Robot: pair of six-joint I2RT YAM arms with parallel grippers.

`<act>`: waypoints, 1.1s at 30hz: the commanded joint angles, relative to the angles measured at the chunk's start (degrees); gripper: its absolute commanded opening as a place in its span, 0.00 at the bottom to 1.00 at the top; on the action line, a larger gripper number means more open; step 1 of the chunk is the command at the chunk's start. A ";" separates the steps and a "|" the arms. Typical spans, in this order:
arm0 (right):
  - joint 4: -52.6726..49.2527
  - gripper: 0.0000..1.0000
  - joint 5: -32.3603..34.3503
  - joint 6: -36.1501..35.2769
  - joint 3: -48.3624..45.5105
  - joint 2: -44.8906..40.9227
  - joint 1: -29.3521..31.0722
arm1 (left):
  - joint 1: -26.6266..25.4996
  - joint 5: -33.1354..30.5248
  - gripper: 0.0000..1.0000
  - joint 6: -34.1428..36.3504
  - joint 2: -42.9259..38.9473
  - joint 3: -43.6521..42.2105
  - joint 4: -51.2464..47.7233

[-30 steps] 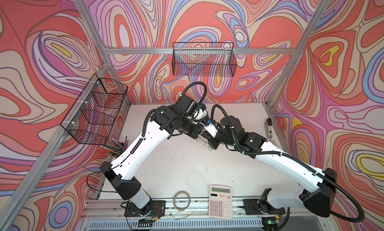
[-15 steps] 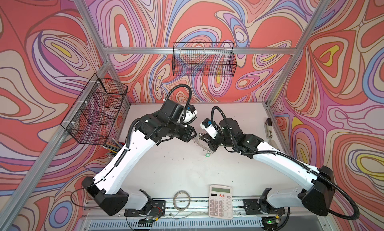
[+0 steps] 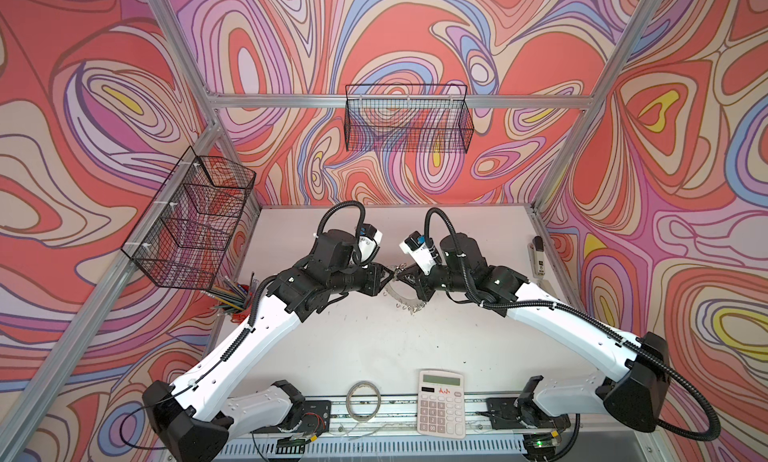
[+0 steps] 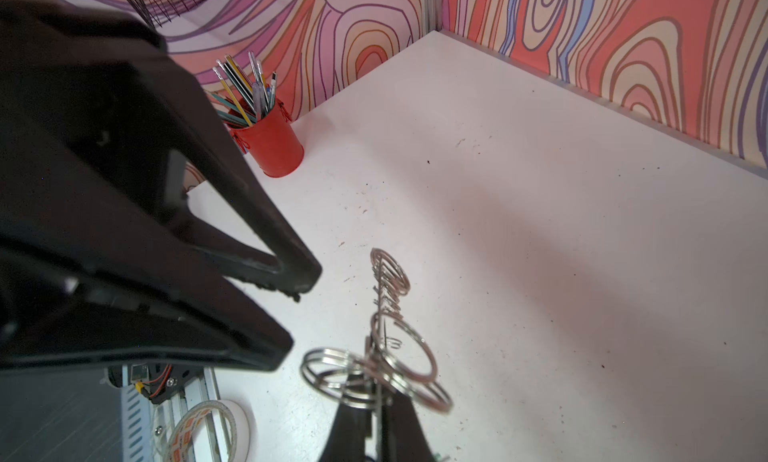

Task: Put the keys on the keyring

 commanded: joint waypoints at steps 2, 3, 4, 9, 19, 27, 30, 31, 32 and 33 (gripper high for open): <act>0.20 0.00 -2.08 2.87 2.42 0.01 0.02 | 0.06 0.17 0.31 -2.04 -0.96 -0.50 7.22; 0.20 0.00 -2.19 3.12 2.42 0.04 0.02 | 0.02 0.31 0.31 -2.09 -0.95 -0.77 7.88; 0.20 0.00 -2.24 3.27 2.50 0.23 0.02 | 0.06 0.57 0.31 -2.13 -1.11 -1.14 8.57; 0.33 0.00 -2.58 3.58 2.39 0.73 0.02 | 0.06 1.50 0.30 -2.21 -1.13 -1.29 9.19; 0.47 0.00 -2.39 3.75 2.16 1.23 0.02 | 0.06 -1.50 0.32 -2.14 -3.90 -1.93 8.16; -0.60 0.00 -2.37 4.15 3.40 1.93 0.02 | -0.24 2.93 0.33 -0.04 -3.34 -0.81 7.27; -1.37 0.00 -2.50 4.38 4.06 2.41 0.02 | -1.35 1.66 0.33 2.83 -2.33 0.78 4.77; -1.53 0.00 -2.54 4.46 4.17 2.48 0.02 | -1.79 0.79 0.33 3.93 -1.96 1.28 3.73; -1.65 0.00 -2.67 4.46 4.37 2.59 0.02 | -2.12 -0.27 0.33 5.12 -1.58 1.86 2.67; -1.73 0.00 -2.95 4.59 4.43 2.55 0.02 | -2.35 -1.07 0.33 5.99 -1.27 2.26 1.85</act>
